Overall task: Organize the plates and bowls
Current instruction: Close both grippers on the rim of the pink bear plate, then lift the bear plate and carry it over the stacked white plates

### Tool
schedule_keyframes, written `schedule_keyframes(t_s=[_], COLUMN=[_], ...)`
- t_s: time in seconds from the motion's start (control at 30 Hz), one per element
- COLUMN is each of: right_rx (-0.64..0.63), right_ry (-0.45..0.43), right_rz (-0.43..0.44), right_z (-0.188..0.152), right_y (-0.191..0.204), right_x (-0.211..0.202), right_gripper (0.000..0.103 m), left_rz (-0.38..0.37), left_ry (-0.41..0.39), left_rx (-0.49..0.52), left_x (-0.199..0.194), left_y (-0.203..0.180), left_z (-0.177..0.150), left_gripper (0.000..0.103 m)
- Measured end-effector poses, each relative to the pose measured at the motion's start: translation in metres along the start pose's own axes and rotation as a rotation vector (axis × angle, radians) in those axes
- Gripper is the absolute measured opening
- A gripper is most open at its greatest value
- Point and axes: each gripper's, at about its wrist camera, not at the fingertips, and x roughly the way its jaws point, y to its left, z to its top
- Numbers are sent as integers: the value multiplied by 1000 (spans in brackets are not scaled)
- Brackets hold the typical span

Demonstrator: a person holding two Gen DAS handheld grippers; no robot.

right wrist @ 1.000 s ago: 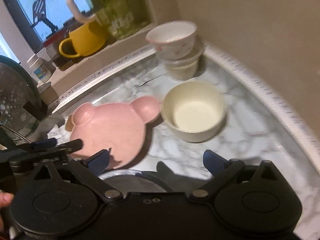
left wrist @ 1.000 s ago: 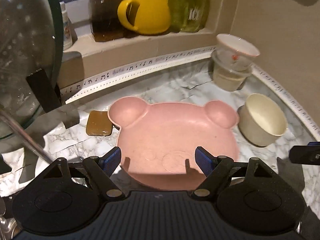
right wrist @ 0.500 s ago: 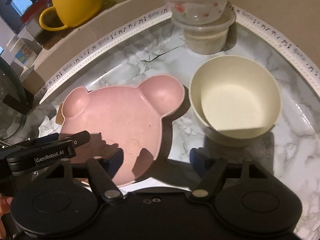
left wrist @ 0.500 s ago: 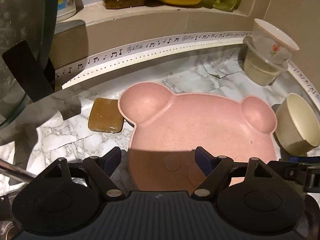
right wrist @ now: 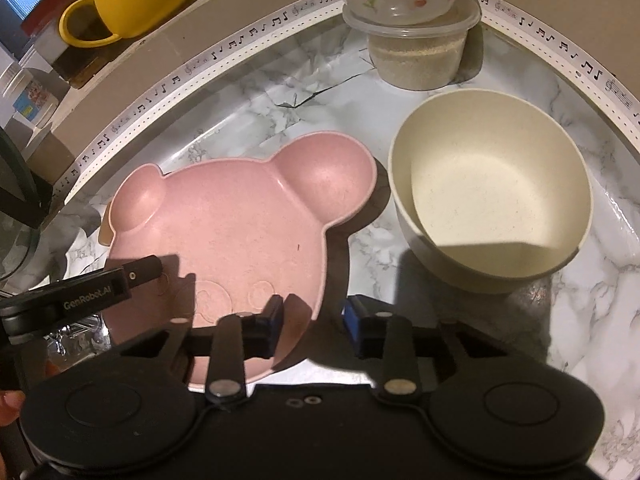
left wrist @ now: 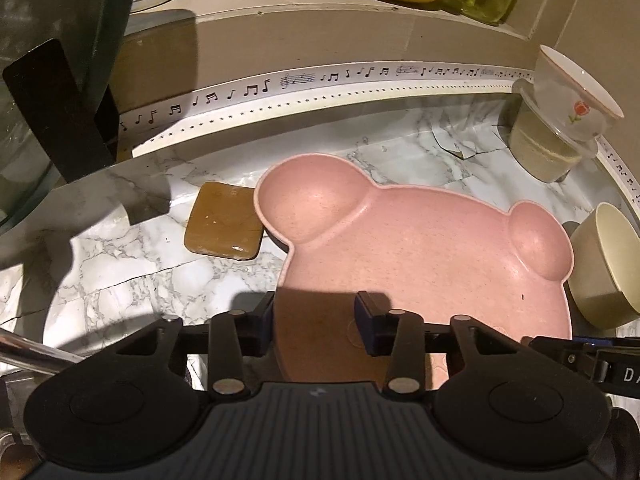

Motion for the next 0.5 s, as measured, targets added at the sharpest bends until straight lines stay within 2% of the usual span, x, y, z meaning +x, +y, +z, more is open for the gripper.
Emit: schedule_keyframes(t_s=[0.07,0.13,0.5], right_rx=[7,-2,-43], right_ry=[-6,-15,-96], right_rz=[10,-6,-17], right_z=[0,-1,-1], right_y=[0,3,4], right_x=[-1,-2,-20], right_gripper=[16,15,14], left_rz=[2,-3,0], left_ry=[-8,-13,-51], left_rx=[-18,-28,-2], left_x=[-1,-3,-23], left_y=[3,4,-2], left_z=[0,0,1], left_gripper=[31,25,23])
